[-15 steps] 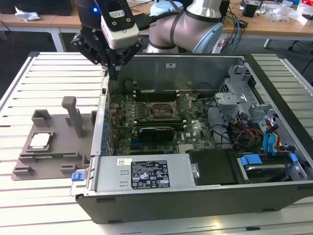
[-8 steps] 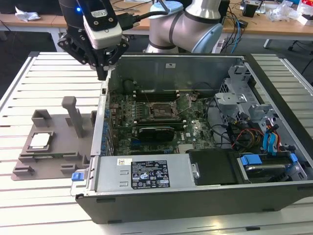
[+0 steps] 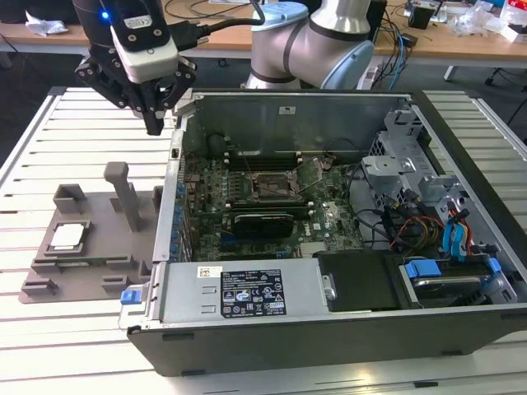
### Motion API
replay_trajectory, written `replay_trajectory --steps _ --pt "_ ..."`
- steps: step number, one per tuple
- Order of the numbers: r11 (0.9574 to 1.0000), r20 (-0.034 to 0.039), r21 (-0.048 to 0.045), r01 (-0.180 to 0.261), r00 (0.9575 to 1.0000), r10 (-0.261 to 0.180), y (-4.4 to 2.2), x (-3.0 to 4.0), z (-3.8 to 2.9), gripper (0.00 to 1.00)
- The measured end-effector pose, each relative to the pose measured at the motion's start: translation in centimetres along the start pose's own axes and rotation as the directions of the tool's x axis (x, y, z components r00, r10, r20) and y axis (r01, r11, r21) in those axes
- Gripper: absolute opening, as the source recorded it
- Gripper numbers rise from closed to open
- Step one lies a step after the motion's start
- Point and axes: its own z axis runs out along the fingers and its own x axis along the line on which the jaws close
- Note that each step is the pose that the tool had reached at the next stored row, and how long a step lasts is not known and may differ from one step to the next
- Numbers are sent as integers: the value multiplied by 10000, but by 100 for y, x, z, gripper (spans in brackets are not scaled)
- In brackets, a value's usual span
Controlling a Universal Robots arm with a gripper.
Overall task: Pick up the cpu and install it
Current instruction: 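Reach for the cpu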
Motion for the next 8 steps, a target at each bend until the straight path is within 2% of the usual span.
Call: replay_trajectory --steps 8 --pt "10000 0 0 0 10000 0 -10 138 -4 11"
